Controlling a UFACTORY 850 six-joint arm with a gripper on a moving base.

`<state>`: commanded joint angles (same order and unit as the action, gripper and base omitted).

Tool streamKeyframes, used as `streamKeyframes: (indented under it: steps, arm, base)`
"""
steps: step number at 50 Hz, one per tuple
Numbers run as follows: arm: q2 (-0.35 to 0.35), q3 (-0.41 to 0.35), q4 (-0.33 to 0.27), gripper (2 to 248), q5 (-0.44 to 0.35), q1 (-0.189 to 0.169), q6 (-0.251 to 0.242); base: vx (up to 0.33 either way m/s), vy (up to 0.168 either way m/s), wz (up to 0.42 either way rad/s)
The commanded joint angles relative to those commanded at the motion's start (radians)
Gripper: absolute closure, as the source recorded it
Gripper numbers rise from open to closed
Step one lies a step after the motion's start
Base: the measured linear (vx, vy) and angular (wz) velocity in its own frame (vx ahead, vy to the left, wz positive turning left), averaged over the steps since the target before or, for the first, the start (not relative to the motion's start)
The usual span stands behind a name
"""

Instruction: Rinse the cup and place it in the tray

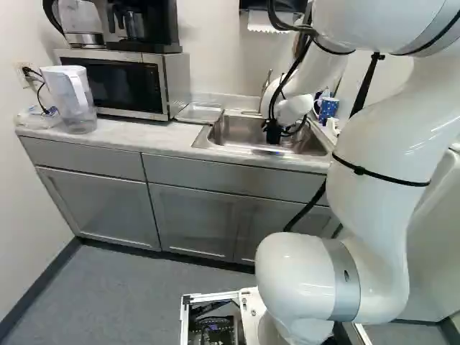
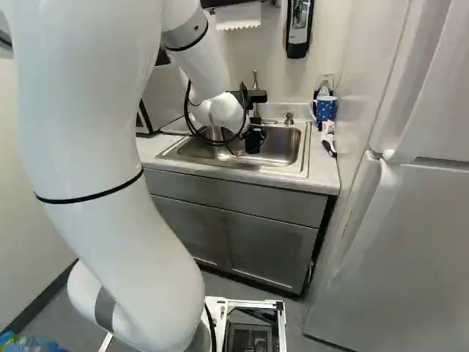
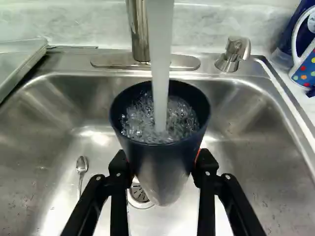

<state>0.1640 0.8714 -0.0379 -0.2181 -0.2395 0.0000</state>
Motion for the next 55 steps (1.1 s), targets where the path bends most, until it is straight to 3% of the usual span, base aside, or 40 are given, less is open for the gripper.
streamKeyframes:
  steps: [18,55]
  arm:
    - [-0.003,-0.003,0.000,125,0.000,0.008,0.000]
    - [-0.077,-0.047,0.000,125,0.000,0.116,0.000]
  base:
    - [0.000,0.000,0.000]
    - [0.000,0.000,0.000]
